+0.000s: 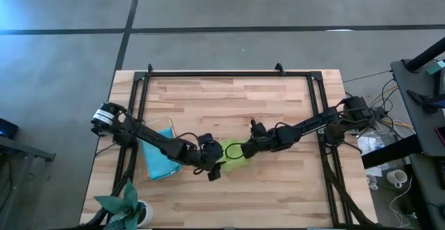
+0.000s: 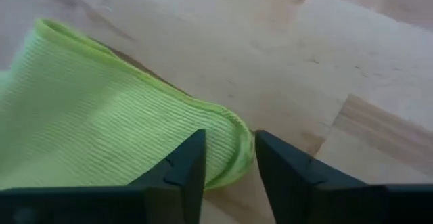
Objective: Fold microfiber towels
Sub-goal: Fold the green microfiber towel on the table
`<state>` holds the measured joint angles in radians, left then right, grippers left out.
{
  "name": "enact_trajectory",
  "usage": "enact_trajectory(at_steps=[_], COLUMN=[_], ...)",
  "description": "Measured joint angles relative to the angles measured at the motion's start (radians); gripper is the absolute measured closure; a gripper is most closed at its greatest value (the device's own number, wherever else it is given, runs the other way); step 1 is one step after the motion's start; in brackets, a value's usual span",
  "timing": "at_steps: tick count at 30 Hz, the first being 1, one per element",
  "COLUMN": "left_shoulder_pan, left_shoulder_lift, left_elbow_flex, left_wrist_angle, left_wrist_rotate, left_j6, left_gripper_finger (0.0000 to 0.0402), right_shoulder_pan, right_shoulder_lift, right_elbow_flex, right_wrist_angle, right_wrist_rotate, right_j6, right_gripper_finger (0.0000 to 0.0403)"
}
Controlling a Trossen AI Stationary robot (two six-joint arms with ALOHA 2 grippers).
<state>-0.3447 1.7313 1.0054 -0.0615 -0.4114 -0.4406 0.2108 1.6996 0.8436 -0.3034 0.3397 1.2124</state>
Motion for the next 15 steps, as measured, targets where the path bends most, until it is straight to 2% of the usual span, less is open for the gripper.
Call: enact_trajectory(at_steps=[4,8,11,15], left_shoulder_pan=[0.000,0.000,0.000,0.000], left_shoulder_lift=[0.000,0.000,0.000,-0.002], left_elbow_flex=[0.000,0.000,0.000,0.000], left_wrist_angle=[0.004,0.004,-0.002,-0.024], left_wrist_rotate=[-0.044,-0.072,-0.108,-0.122], left_j6=[0.006,0.010,0.010,0.010], left_gripper_finger=[0.0195,0.0195,0.0195,0.0195], right_shoulder_pan=[0.003,0.005,0.020,0.053], right_shoulder_lift=[0.011,0.000,-0.043,-0.132], right_elbow_flex=[0.000,0.007,0.039,0.100], right_wrist_angle=[0.003,0.004,0.005,-0.013], right_wrist_rotate=[-0.004,0.038,0.089,0.151], right_j6=[-0.040,-0.174,-0.328,-0.618], right_gripper_finger=[0.0328,0.0385,0.0391,0.0393])
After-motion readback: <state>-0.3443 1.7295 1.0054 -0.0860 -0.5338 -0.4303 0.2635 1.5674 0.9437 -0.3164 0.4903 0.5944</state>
